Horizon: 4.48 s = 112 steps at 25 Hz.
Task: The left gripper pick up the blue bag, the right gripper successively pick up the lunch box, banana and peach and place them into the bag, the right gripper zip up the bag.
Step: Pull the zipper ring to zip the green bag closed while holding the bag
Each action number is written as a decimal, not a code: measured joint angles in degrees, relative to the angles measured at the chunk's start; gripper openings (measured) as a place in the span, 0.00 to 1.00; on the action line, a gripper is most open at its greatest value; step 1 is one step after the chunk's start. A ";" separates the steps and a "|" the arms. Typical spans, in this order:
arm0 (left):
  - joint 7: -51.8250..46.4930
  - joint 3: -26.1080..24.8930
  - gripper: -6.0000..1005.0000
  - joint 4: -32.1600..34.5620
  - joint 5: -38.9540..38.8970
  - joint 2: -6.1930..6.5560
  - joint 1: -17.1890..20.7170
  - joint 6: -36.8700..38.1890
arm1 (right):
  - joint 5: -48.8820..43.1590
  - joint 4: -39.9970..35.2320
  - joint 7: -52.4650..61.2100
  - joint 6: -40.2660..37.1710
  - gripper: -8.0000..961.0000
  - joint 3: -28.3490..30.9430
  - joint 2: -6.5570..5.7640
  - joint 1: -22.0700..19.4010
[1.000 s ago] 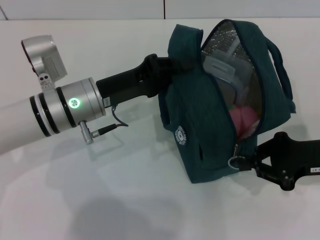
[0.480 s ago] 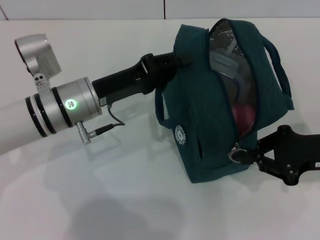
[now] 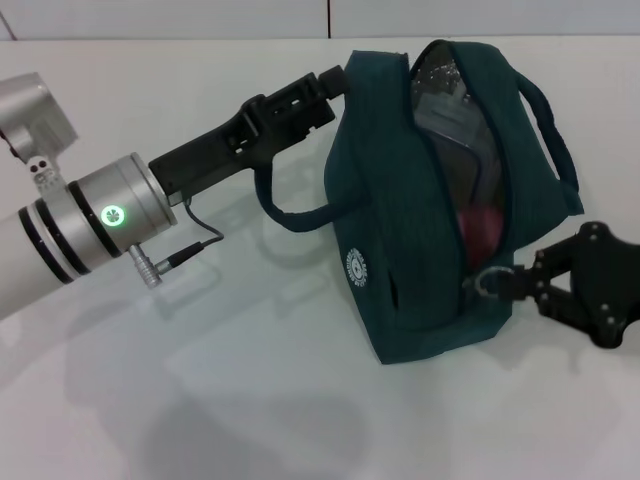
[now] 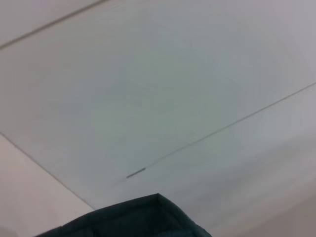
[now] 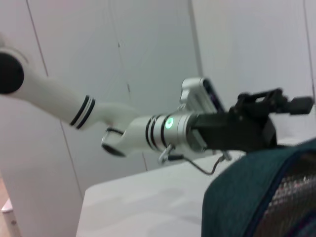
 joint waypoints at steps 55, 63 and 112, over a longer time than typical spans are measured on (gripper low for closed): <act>13.21 0.40 0.89 -0.27 3.10 1.67 8.11 9.58 | 13.06 -1.94 31.81 8.18 0.02 0.53 -5.05 13.62; 13.00 0.17 0.89 0.39 4.00 1.72 7.96 10.29 | 12.82 -1.23 31.39 5.12 0.02 -2.68 -2.57 14.73; 8.53 -2.51 0.68 2.09 10.14 2.13 4.52 10.82 | 13.30 0.83 29.81 5.50 0.02 -6.23 -0.05 13.31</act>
